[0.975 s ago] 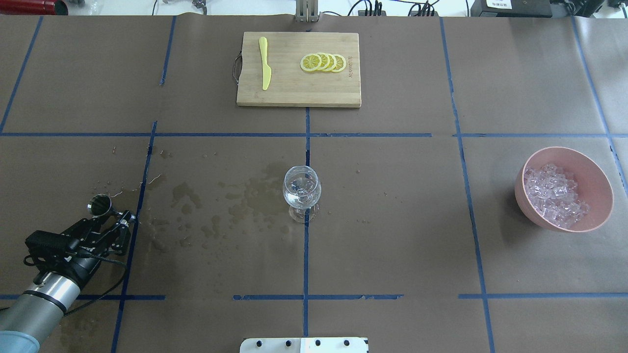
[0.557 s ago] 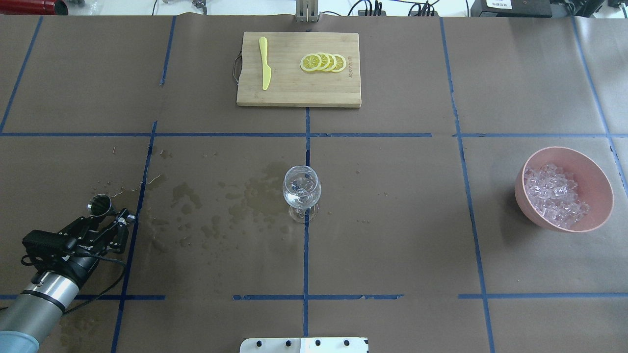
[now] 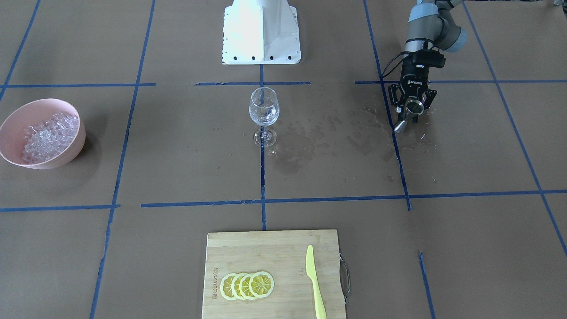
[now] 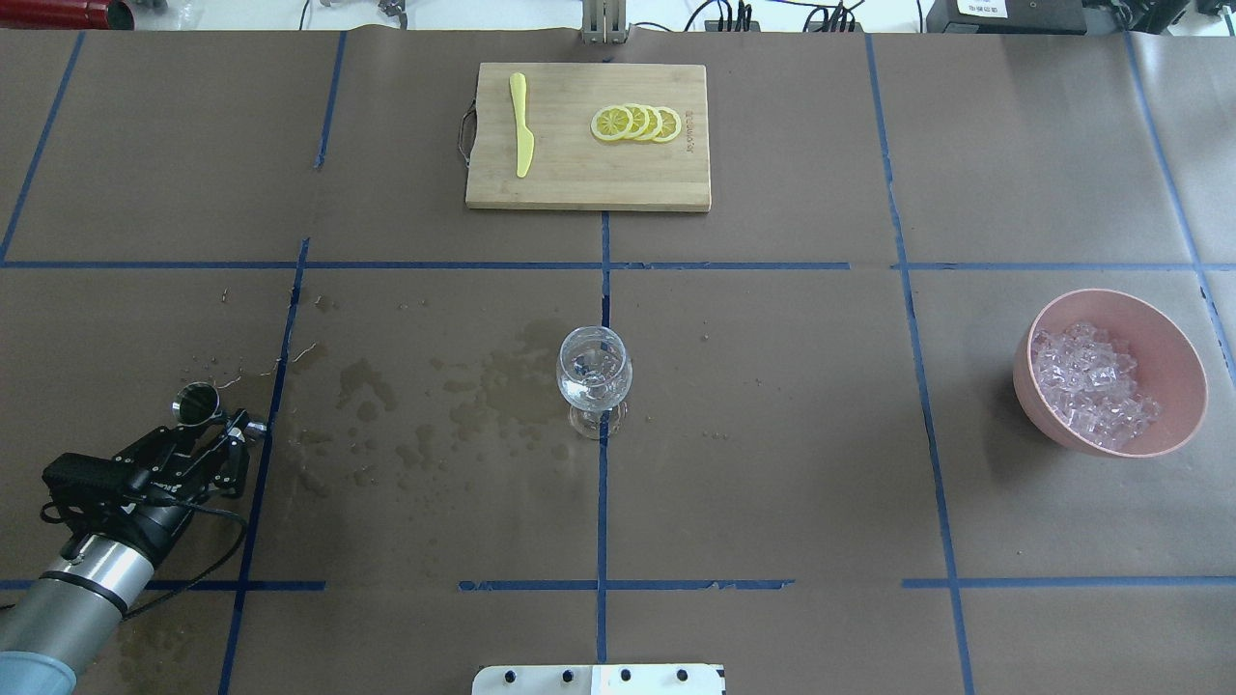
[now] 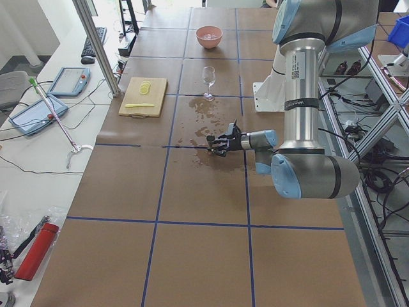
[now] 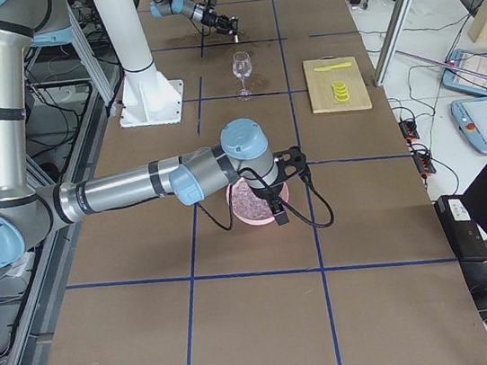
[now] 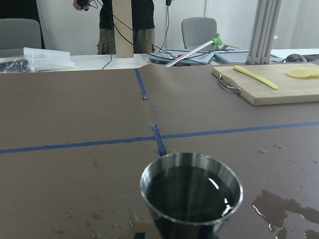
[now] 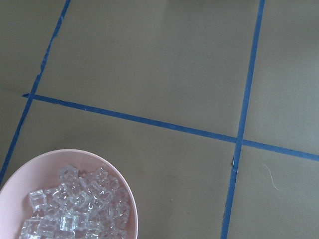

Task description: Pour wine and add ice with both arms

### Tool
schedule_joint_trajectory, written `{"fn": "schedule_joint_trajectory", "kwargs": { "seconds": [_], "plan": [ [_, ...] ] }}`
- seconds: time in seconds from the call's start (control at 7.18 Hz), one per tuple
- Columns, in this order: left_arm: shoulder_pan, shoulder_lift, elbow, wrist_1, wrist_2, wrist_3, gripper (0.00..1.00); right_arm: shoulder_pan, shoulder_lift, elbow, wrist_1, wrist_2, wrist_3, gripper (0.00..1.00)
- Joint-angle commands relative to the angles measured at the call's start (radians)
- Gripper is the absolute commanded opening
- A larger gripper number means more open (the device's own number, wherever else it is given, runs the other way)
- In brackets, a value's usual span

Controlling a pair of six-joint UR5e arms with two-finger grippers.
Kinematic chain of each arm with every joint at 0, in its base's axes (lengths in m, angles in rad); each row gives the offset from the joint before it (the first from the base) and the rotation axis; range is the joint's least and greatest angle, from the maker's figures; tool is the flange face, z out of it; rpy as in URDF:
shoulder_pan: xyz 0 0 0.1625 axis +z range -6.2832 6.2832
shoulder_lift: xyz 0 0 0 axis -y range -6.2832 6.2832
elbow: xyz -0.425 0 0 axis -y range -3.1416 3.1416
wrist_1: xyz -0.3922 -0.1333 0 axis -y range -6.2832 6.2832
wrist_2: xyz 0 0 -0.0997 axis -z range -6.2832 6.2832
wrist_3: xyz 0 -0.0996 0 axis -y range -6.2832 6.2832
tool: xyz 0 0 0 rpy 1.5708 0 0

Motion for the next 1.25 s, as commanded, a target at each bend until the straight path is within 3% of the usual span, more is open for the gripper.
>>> {"fn": "schedule_joint_trajectory", "kwargs": {
  "seconds": [0.0,0.56,0.7,0.97,1.11],
  "plan": [
    [0.001,-0.001,-0.005,-0.001,0.0,0.0,0.18,0.0,0.001,0.002,0.0,0.0,0.0,1.0],
    [-0.002,0.001,-0.013,-0.001,0.003,0.0,0.14,0.0,0.002,0.002,0.0,0.0,0.0,1.0],
    [-0.004,0.001,-0.019,-0.007,0.018,0.0,0.07,0.0,0.004,0.002,0.0,0.0,0.0,1.0],
    [-0.004,0.004,-0.019,-0.12,0.018,0.035,0.05,0.0,0.004,0.002,0.0,0.0,0.002,1.0],
    [-0.004,0.005,-0.014,-0.204,0.018,0.145,0.0,0.0,0.004,0.002,0.0,0.0,0.002,1.0]
  ]
}}
